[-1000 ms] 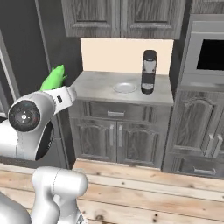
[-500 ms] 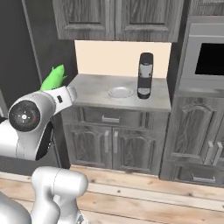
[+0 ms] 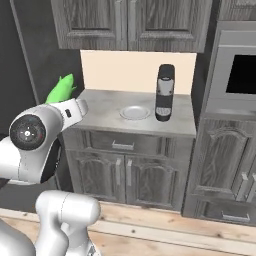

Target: Pick corn from the fridge and place it on the plate on the counter.

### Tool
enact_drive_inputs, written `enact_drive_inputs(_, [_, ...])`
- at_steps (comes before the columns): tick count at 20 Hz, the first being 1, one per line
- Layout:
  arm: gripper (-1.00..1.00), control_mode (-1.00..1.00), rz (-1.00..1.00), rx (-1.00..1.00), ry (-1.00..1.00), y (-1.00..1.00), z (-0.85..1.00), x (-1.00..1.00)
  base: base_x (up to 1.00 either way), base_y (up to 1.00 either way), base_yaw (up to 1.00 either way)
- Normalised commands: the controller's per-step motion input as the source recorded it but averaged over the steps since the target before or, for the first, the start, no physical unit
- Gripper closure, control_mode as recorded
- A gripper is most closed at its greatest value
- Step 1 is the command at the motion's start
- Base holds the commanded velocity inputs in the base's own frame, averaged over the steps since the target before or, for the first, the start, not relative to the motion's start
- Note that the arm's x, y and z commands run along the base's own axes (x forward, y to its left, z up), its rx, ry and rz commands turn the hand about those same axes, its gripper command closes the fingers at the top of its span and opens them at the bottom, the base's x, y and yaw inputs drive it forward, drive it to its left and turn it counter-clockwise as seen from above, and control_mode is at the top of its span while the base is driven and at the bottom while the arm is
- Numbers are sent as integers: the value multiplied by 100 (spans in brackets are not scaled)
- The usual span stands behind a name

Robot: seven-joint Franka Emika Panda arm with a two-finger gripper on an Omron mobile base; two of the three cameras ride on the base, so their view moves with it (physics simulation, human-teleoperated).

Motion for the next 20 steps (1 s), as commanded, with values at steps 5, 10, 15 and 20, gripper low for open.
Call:
enact_drive_inputs(5, [100, 100, 0, 0, 0, 0, 0, 0, 52, -27, 0])
enact_drive_inputs(10, [100, 100, 0, 0, 0, 0, 0, 0, 48, -29, 0])
enact_drive_inputs(15, [100, 100, 0, 0, 0, 0, 0, 0, 43, -29, 0])
enact_drive_inputs(20, [100, 100, 0, 0, 0, 0, 0, 0, 42, -27, 0])
